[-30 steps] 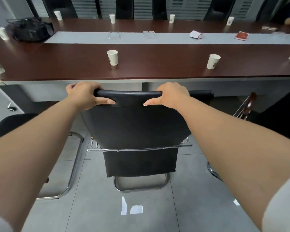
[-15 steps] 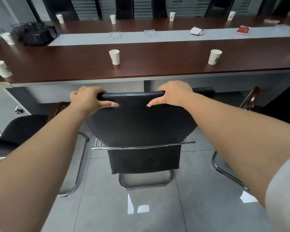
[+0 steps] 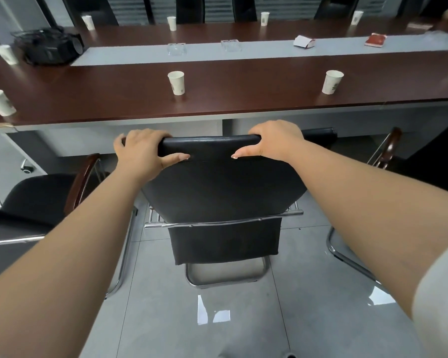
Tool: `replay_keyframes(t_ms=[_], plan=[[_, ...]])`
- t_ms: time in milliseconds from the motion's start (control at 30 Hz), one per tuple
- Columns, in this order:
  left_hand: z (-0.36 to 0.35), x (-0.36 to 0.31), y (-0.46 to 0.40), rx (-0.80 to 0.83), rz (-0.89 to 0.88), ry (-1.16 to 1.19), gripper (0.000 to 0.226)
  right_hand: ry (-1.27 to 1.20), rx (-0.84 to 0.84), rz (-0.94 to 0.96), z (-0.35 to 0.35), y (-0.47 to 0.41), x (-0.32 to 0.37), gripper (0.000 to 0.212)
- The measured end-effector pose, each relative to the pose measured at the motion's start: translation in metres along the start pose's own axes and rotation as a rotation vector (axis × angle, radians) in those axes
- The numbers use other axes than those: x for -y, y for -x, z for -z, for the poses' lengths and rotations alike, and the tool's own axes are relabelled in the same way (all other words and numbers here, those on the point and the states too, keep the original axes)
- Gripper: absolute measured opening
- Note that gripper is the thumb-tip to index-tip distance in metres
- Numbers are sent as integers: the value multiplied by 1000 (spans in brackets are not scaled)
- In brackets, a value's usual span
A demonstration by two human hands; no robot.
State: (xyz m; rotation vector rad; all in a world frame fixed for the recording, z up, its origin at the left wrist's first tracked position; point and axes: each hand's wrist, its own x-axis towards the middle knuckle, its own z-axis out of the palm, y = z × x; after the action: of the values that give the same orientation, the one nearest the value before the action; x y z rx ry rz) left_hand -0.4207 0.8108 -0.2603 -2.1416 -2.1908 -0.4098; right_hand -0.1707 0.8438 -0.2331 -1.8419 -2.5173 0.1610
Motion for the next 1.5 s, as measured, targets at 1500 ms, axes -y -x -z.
replay_keyframes(t_ms=[1500], plan=[[-76,-470,81,275,-1,1318,12,-1412,-556,-700,-40,225,-307,34]])
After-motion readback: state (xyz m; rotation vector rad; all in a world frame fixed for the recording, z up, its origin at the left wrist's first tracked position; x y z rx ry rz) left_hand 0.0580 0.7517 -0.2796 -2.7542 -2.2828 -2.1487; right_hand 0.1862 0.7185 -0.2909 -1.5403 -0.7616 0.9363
